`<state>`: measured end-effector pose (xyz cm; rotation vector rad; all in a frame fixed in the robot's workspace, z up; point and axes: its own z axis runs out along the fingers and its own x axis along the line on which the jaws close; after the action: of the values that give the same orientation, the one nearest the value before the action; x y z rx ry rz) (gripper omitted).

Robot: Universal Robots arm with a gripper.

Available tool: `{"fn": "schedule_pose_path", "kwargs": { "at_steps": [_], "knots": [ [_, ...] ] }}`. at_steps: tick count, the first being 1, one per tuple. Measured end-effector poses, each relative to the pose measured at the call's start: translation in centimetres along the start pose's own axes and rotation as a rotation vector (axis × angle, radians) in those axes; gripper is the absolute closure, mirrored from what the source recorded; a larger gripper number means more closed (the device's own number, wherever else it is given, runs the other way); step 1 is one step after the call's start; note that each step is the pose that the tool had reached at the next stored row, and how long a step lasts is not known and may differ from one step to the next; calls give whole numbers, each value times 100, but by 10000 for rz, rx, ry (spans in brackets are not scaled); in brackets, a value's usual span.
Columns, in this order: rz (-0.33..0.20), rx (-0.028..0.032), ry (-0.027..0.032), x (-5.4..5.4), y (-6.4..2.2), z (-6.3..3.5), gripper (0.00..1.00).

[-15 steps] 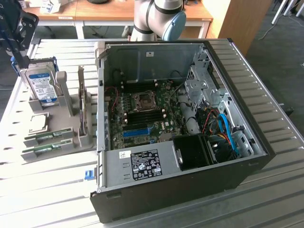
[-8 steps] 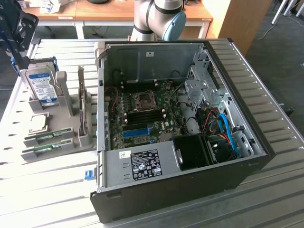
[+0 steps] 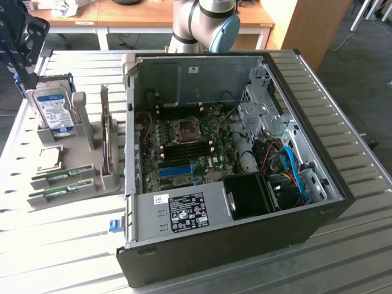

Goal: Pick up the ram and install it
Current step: 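Pick up the ram and move it above insertion slot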

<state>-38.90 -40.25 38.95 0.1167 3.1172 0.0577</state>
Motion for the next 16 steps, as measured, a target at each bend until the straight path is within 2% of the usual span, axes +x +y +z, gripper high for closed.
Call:
{"fn": "schedule_pose_path", "kwargs": {
  "at_steps": [5,8,16],
  "knots": [
    [-11,0,0,0,0,0,89],
    [-231,-4,10,1,0,-1,89],
    [-1722,-35,64,0,0,1,89]
  ]
}}
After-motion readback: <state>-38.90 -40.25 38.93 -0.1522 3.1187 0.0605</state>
